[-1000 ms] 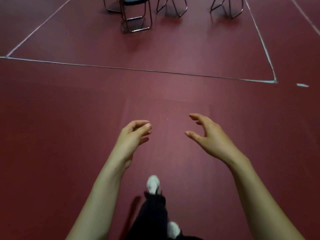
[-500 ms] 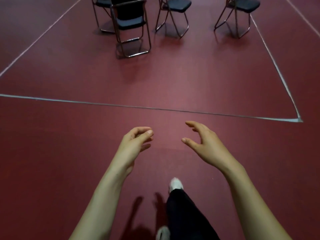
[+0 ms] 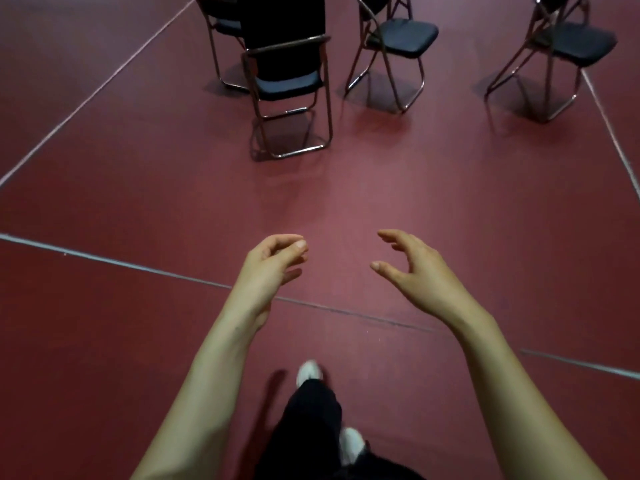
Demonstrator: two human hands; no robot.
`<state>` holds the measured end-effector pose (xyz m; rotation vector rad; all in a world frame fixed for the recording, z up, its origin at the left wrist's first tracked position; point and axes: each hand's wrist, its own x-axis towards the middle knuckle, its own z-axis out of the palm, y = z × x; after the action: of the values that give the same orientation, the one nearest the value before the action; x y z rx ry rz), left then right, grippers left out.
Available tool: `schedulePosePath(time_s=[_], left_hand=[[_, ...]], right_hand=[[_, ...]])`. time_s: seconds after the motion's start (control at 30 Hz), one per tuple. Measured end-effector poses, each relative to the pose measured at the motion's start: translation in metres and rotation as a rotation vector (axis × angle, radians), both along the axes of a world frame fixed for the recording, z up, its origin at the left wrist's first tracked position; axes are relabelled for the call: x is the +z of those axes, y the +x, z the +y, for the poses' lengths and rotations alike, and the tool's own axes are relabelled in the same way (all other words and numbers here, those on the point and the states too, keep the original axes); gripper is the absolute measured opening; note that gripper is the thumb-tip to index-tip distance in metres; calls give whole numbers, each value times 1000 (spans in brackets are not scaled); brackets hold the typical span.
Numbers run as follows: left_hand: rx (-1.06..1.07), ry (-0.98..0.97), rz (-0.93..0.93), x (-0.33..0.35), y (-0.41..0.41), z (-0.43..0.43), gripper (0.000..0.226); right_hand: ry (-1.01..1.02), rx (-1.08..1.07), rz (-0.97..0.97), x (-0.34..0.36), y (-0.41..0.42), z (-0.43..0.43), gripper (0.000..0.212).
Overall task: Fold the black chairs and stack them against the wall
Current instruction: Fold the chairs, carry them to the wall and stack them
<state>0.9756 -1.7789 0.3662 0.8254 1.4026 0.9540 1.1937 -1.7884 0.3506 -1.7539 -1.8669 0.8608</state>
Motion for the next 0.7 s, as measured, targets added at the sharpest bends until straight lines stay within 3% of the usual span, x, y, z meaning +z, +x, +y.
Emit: schedulePosePath(time_s=[0.2, 0.7], left_hand=[[41, -20, -17, -30, -13, 228, 8], [76, 9, 24, -19, -21, 740, 9]], right_hand=[[25, -7, -7, -20, -6, 234, 51], [27, 86, 42, -11, -36, 753, 47]])
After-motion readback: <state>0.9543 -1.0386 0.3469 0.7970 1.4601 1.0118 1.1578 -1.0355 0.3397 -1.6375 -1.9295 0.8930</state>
